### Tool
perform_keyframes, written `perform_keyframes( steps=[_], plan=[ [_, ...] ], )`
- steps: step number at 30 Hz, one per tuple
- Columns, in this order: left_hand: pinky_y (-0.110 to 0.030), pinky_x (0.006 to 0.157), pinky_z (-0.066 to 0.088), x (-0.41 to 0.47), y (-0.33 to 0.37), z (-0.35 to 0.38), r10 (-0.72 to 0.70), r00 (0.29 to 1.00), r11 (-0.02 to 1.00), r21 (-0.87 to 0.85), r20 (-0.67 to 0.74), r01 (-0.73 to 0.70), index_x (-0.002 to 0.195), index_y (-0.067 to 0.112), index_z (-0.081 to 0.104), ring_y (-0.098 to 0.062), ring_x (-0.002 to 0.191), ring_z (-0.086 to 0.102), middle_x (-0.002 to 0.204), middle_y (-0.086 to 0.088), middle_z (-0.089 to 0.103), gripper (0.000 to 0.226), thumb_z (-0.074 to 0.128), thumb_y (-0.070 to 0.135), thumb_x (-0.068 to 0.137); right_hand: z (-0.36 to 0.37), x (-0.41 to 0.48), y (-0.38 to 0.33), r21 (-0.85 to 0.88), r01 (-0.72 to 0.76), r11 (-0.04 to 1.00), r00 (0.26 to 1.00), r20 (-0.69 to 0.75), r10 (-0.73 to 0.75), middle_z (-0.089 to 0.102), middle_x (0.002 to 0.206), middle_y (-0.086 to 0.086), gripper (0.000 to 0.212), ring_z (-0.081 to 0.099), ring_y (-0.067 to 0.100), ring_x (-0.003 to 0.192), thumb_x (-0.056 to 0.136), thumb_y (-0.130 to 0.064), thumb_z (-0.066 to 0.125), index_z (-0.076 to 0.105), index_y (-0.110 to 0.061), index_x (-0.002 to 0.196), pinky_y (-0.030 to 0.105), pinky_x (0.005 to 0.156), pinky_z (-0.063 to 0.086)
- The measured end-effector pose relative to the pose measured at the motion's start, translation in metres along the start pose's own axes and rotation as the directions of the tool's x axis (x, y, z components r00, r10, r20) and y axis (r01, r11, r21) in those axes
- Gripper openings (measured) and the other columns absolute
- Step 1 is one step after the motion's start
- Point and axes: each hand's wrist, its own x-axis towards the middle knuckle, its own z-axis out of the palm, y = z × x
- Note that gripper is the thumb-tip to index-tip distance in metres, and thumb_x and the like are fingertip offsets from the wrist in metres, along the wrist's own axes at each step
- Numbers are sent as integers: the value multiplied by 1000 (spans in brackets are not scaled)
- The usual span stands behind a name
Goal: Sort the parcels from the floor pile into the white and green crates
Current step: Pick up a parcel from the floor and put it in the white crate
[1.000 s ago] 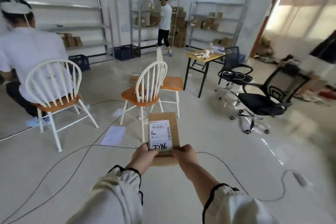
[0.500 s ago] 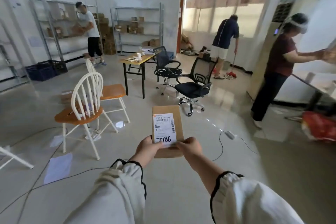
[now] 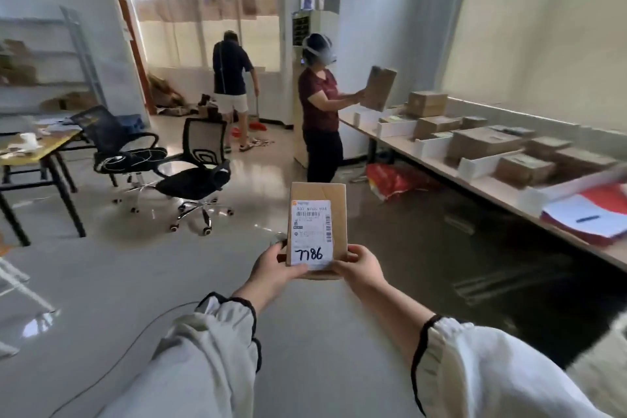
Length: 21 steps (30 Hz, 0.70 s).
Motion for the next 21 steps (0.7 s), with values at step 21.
perform_keyframes(
  steps=[21],
  plan=[
    [-25, 76, 48, -49, 166, 547, 89, 656, 974, 73, 749, -215, 143, 20, 38, -12, 96, 54, 121, 0, 59, 63, 66, 21, 87, -512, -77, 162, 228, -277, 934, 670, -651, 357, 60, 122, 7, 43, 59, 21, 107, 87, -13, 64, 49, -9, 127, 29, 81, 50]
  ],
)
